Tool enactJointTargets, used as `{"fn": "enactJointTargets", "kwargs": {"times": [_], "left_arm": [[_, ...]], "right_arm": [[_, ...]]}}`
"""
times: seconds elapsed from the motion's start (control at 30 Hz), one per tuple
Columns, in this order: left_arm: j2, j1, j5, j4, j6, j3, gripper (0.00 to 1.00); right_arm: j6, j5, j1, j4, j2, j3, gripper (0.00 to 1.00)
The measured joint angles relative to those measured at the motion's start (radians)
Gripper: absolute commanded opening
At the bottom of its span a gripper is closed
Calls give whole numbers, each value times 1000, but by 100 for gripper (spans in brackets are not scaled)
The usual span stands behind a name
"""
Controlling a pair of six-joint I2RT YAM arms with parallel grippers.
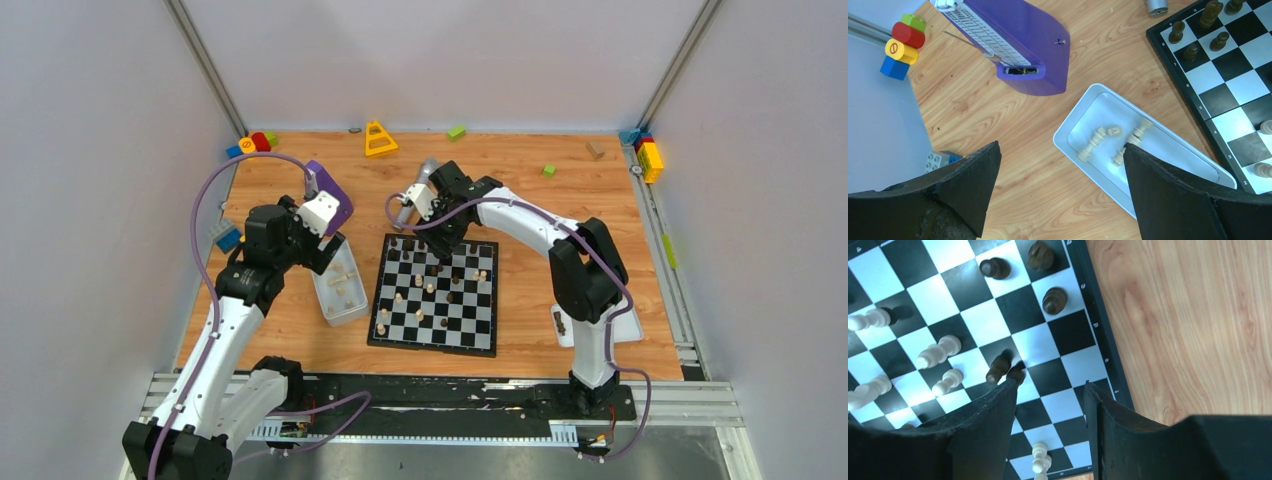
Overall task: Set up the chess pieces on the board
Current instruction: Move the chess piece to the chessboard.
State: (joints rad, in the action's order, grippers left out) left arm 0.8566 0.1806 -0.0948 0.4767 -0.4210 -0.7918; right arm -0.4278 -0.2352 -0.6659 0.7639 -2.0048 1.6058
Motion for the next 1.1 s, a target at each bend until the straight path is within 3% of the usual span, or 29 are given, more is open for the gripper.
{"fn": "enactJointTargets", "kwargs": {"times": [0.5, 1.1], "left_arm": [[-5, 0, -2, 0, 0, 0, 100], [-6, 0, -5, 0, 0, 0, 100]], "right_arm": [[8, -37, 2, 2, 47, -93, 40], [8, -78, 2, 3, 45, -101, 34]]}}
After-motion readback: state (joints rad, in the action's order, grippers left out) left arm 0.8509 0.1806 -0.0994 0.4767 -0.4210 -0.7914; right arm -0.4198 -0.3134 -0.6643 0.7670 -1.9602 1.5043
